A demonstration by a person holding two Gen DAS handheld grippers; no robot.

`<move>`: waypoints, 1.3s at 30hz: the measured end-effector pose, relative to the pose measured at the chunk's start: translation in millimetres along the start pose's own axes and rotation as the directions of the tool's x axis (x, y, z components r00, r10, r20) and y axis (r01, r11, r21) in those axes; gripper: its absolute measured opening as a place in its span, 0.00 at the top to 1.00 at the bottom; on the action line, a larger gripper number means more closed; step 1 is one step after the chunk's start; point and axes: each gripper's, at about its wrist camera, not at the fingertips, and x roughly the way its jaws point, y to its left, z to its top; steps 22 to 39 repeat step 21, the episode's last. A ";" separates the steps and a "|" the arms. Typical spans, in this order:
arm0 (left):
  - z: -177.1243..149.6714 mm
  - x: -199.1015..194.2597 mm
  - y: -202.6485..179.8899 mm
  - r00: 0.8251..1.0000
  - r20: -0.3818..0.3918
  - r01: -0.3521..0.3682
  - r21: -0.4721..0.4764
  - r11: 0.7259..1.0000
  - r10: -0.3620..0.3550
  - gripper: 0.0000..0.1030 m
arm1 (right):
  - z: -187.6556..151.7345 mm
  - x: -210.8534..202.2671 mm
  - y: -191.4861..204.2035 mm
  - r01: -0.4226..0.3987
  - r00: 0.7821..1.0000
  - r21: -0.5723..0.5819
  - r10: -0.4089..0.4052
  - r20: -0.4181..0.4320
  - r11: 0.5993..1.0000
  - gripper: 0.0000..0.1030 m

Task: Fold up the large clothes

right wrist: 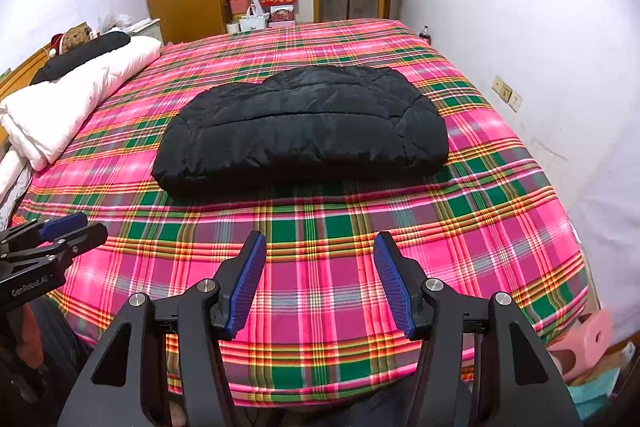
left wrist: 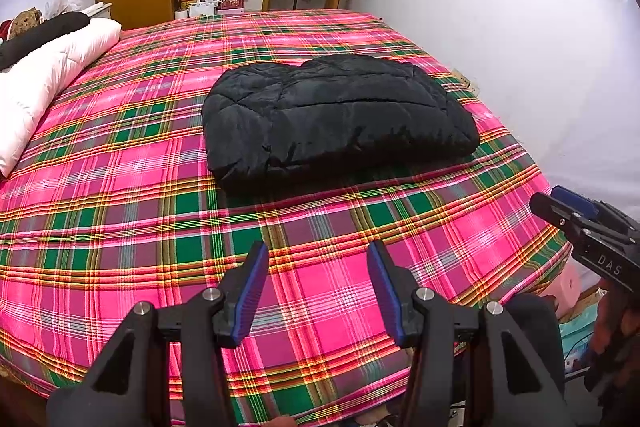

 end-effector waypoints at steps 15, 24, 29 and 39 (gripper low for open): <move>-1.1 1.7 -7.3 1.000 -0.007 0.028 0.014 0.999 -0.028 0.48 | -0.3 3.2 -1.9 0.001 1.000 0.005 -0.001 -0.007 1.000 0.45; -2.1 5.5 -8.1 1.000 -0.008 0.023 0.012 1.000 -0.022 0.48 | -1.7 5.5 -1.5 0.006 1.000 0.007 -0.006 -0.015 1.000 0.45; -2.1 5.5 -8.1 1.000 -0.008 0.023 0.012 1.000 -0.022 0.48 | -1.7 5.5 -1.5 0.006 1.000 0.007 -0.006 -0.015 1.000 0.45; -2.1 5.5 -8.1 1.000 -0.008 0.023 0.012 1.000 -0.022 0.48 | -1.7 5.5 -1.5 0.006 1.000 0.007 -0.006 -0.015 1.000 0.45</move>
